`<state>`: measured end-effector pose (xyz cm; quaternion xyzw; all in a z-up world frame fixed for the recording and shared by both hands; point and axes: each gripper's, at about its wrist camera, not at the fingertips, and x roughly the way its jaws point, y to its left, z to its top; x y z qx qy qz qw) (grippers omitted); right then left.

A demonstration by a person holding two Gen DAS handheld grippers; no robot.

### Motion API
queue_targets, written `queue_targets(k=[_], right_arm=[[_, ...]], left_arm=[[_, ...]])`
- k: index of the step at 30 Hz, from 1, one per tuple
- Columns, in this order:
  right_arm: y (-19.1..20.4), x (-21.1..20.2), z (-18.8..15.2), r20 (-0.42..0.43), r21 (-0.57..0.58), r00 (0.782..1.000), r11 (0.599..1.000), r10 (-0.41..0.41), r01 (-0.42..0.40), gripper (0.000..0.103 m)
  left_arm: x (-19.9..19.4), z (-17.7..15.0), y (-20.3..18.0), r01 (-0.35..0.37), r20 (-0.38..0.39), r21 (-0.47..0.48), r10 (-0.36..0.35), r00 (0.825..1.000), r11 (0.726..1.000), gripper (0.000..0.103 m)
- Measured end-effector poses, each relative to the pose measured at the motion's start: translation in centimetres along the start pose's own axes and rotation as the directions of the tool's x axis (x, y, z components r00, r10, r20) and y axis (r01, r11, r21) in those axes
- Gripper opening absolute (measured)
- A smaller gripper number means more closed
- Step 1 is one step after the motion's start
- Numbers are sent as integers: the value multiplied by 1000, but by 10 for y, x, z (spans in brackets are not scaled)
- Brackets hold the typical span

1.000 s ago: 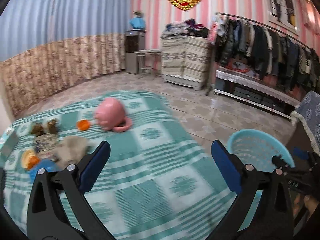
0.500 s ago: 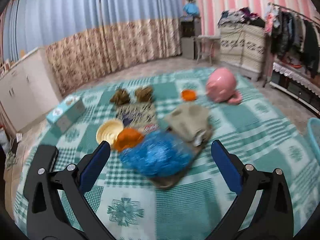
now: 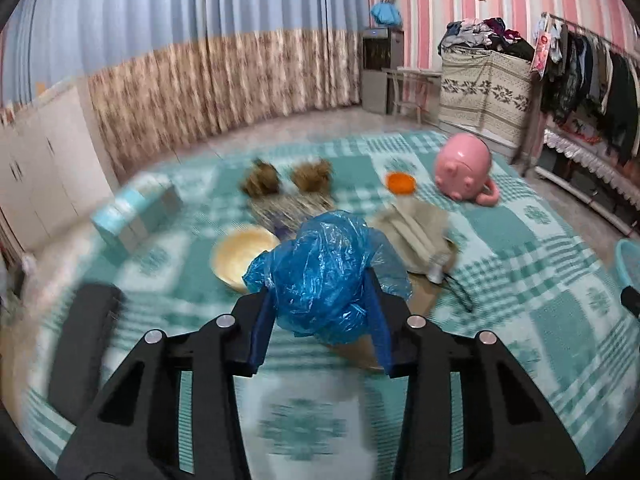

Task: Collect trash
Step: 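Lift the blue bag with the left gripper while the right grasps the beige cloth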

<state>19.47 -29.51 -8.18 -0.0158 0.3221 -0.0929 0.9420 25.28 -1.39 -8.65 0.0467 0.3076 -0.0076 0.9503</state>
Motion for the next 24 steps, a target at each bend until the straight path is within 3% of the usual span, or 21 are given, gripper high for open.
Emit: queue_targets(k=[3,9,14,17,24], right_arm=[[28,8,8,1,-29,999,999,39,-39,94],[79,23,26,14,-63,996,995,84,-83,94],[125,37,40,13,-149,993,983,113,-110,94],[148,47,48,14,-173,990,976,139,-135,94],[193,76,56,-40,-218,985,961,167,-172,94]], left_arm=[[2,2,20,-71,12,18,71,997,997,41],[11,5,69,-79,-12,-107,78,997,991,40],[15,12,82,-132,11,-106,134,991,985,40],[23,11,94,-132,-25,-139,130,991,981,40],[23,11,104,-137,-25,-179,135,991,974,40]])
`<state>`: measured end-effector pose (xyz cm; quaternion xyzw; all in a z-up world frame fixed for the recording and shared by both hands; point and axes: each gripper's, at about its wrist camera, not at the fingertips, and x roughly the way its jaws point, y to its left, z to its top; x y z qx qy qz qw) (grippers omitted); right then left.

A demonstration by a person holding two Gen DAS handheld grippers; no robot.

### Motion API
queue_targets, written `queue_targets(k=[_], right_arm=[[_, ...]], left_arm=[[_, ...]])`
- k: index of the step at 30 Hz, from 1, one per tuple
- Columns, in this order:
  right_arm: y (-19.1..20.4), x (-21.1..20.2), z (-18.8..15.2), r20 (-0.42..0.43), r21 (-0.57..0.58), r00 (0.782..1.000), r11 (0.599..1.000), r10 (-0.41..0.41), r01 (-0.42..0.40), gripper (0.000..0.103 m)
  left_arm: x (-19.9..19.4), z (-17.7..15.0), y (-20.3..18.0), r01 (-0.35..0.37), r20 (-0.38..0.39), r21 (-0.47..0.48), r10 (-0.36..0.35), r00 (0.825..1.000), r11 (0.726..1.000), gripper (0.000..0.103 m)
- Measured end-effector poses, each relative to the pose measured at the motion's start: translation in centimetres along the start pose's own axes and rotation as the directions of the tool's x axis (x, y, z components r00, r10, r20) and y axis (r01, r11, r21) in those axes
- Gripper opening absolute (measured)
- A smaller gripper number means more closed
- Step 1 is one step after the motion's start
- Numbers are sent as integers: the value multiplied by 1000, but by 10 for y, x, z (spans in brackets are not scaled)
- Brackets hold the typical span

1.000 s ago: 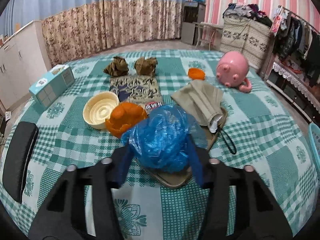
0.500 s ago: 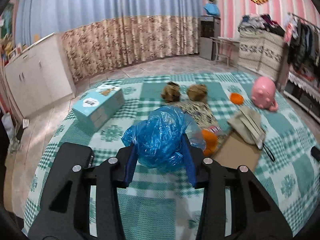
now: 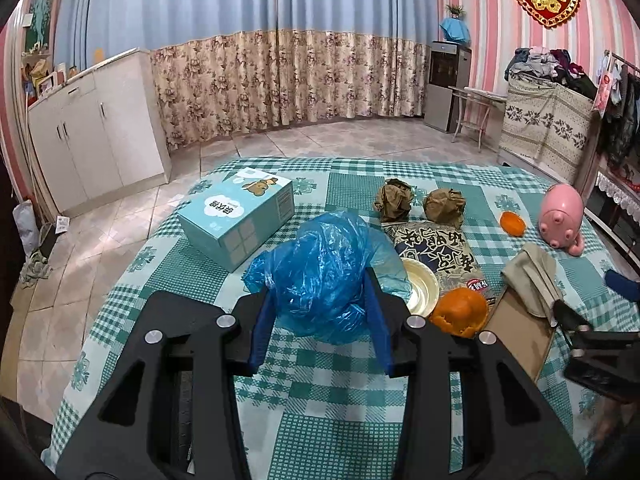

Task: Collect trash
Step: 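Lift the blue bag with the left gripper while the right grasps the beige cloth, then carry the blue bag and beige cloth with both grippers over the blue basket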

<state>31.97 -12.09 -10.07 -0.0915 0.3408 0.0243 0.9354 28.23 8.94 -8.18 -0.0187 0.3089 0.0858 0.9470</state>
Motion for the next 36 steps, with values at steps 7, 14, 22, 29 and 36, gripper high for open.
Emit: queue_targets(k=[7,14,22,29,36], right_arm=[[10,27,5,-66,-19,997,999,34,-35,83],[14,31,4,-64,-48,995,995,83,-86,37],[3,16,6,1,-19,995,995,96,-96,22],[-30,-10,-6,13,-1,998,998,60,-60,22],[-74,-39,-36,-2,34,1000,999,-19,19,22]], left_arm=[[5,1,1,-2,-11,-29,1,1000,1000,40],[6,1,4,4,-15,-50,-5,1000,999,40],[7,1,5,-3,-14,-53,2,1000,999,40],[6,1,5,-13,-12,-49,12,1000,999,40],[3,1,-1,-18,-8,-29,18,1000,999,40]])
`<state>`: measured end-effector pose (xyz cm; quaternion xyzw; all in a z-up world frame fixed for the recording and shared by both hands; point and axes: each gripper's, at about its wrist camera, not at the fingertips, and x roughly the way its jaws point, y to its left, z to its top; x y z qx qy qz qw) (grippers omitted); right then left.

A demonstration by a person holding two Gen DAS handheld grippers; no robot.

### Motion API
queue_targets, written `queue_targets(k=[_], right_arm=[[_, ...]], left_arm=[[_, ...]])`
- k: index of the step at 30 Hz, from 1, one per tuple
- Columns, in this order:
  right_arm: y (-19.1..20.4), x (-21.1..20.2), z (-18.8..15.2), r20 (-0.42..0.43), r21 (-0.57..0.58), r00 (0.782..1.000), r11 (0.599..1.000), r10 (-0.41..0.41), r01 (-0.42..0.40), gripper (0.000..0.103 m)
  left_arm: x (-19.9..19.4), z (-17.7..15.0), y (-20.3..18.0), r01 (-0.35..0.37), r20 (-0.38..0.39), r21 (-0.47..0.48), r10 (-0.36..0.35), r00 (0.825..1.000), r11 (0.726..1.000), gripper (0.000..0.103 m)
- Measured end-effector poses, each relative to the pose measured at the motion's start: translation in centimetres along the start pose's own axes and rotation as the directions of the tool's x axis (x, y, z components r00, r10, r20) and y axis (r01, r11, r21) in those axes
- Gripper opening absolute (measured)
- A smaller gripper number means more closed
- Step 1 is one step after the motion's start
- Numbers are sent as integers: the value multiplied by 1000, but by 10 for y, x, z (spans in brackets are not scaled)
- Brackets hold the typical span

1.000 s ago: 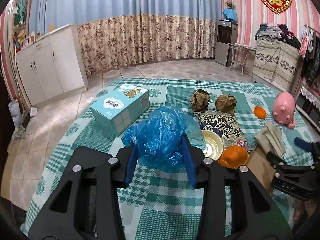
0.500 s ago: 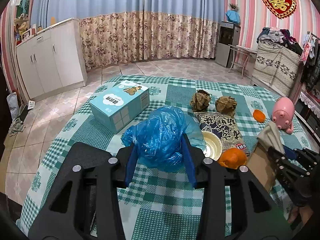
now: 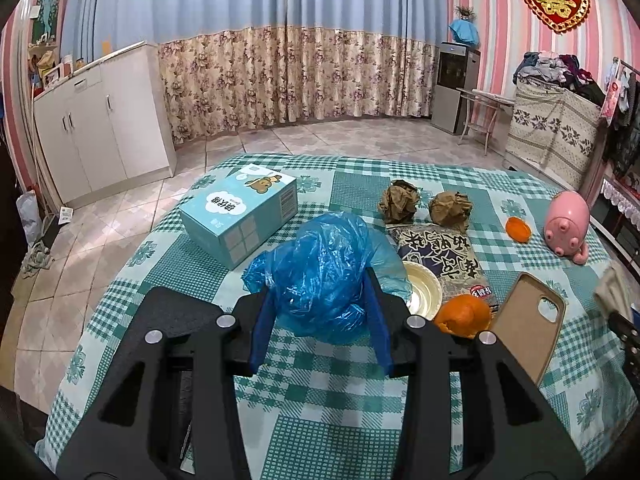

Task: Collect trash
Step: 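Carry the blue bag and beige cloth with both grippers over the blue basket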

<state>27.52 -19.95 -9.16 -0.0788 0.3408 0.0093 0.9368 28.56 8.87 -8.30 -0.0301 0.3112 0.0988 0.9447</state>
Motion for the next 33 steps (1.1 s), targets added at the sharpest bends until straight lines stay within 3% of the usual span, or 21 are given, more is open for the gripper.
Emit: queue_targets(k=[9,17,22,33], right_arm=[[-61,-30,-33,-31,92,995,991,-91,94,22],[-99,-58,-51,-22,144,991,980,-134,136,22],[-119,-78,-60,-6,155,987,975,-158,157,22],[-172,-112,-77,21,220,978,955,-209,199,22]], left_arm=[[-12,-7,-21,0,23,65,-1,1000,998,40],[-40,-14,-45,83,30,75,-85,996,994,40],[-64,-14,-76,81,72,137,-92,993,987,40],[-108,-2,-134,199,95,143,-214,972,969,40]])
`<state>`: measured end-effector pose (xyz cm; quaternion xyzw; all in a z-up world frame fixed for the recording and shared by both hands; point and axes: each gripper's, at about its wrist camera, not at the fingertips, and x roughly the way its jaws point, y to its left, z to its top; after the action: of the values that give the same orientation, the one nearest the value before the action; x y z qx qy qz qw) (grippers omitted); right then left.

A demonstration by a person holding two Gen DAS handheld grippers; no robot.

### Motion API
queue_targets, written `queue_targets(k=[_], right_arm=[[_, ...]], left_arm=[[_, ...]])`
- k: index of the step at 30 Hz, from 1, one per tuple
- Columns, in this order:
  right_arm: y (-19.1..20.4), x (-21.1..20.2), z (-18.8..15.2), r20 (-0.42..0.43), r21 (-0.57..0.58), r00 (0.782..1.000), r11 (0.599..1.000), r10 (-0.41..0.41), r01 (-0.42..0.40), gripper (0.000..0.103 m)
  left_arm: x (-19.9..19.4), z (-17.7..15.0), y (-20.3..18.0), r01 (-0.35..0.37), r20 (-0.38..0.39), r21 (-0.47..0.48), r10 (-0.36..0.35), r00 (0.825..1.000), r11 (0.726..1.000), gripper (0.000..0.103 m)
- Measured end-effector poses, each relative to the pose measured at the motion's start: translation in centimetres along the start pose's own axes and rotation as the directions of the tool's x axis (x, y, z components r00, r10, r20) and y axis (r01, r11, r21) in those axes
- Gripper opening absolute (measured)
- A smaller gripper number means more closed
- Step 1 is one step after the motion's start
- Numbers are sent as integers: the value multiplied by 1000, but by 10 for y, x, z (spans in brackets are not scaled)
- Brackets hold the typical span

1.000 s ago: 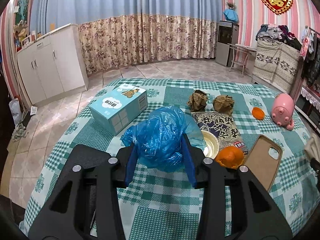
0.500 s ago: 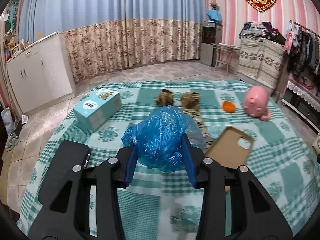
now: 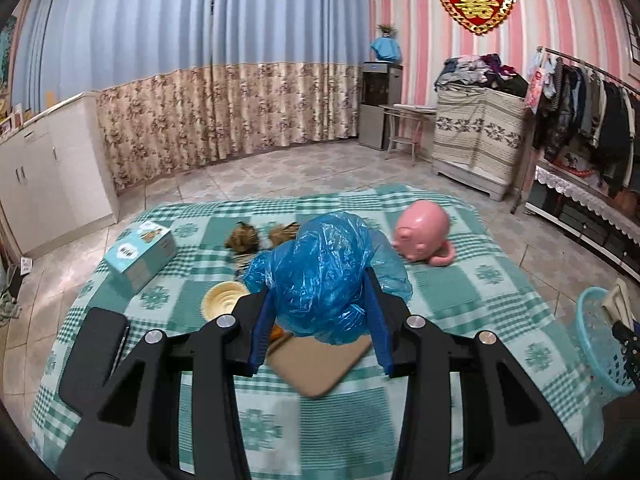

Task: Collect trash
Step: 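Carry the blue bag and beige cloth with both grippers over the blue basket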

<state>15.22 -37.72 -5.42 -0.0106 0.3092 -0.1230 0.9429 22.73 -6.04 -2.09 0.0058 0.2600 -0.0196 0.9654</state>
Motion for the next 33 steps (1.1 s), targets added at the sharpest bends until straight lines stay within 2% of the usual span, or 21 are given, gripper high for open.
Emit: queue_targets(k=[5,14,19,24,30,32,33], right_arm=[[-35,-8,-6,3,27,999,999,-38,38,22],[-97,-9,-18,-6,90,994,990,-112,112,22],[-114,-9,-22,-6,101,991,986,-135,135,22],[-130,-13,-26,-2,129,990,982,-141,140,22],[-158,-28,-38,-11,178,985,969,-174,173,22],[-165,-32,-43,-19,172,981,966,-194,195,22],[-167,-33,-44,-23,173,980,964,-199,200,22]], left_arm=[[-5,2,-26,61,0,-3,-61,998,998,40],[-17,9,-72,107,28,25,-107,994,994,40],[-20,14,-103,151,30,41,-153,988,988,40],[-19,11,-142,186,28,98,-189,982,978,40],[-3,-2,-203,310,-36,147,-308,951,939,40],[2,-10,-224,362,-62,160,-357,932,918,40],[5,-17,-240,403,-84,175,-394,915,898,40]])
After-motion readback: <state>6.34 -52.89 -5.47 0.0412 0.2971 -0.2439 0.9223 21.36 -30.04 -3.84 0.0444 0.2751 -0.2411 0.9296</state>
